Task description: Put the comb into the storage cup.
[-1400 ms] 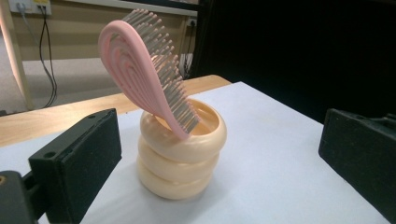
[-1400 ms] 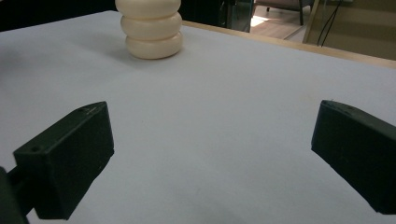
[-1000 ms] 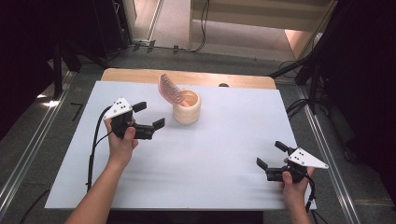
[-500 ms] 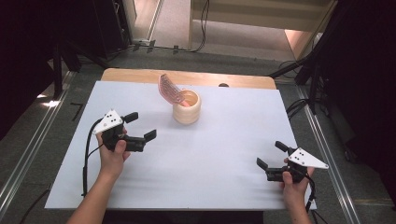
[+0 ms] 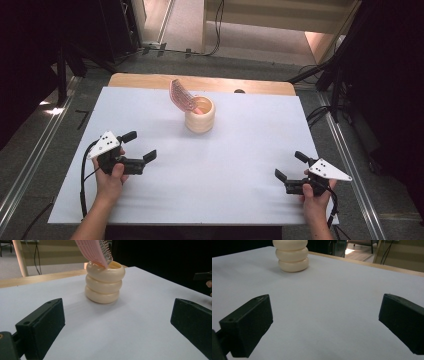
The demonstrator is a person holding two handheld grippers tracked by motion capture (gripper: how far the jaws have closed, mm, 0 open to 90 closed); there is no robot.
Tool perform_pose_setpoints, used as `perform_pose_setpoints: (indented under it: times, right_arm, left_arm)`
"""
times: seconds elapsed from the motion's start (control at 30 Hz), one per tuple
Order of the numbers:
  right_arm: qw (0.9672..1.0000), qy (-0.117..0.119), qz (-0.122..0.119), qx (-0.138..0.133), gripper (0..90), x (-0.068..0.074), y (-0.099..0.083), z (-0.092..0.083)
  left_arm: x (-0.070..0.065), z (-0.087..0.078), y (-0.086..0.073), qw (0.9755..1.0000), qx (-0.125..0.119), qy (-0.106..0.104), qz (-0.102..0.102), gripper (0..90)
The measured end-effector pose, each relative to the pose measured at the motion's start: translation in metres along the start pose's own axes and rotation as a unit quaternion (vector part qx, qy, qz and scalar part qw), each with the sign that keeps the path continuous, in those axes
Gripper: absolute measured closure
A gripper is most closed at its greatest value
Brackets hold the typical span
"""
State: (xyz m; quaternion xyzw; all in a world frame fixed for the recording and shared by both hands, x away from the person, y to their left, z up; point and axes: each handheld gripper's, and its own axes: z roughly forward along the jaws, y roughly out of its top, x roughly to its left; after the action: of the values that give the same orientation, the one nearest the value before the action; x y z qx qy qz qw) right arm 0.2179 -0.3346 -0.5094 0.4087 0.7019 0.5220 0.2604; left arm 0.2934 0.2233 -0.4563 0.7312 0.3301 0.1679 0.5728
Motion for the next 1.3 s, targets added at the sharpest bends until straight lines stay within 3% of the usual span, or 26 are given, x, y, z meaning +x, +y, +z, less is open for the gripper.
perform_pose_setpoints:
  times: [0.27,1.3]
  right_arm:
    - [1.0000,0.000,0.001,-0.001,0.0,0.000,0.000,0.000]
    - [1.0000,-0.002,0.001,-0.002,0.0,-0.001,0.000,0.000]
  left_arm:
    - [0.003,-0.019,-0.013,0.9996,0.002,0.027,0.008,1.8]
    - [0.019,-0.083,-0.043,0.9983,0.000,0.058,-0.008,0.0]
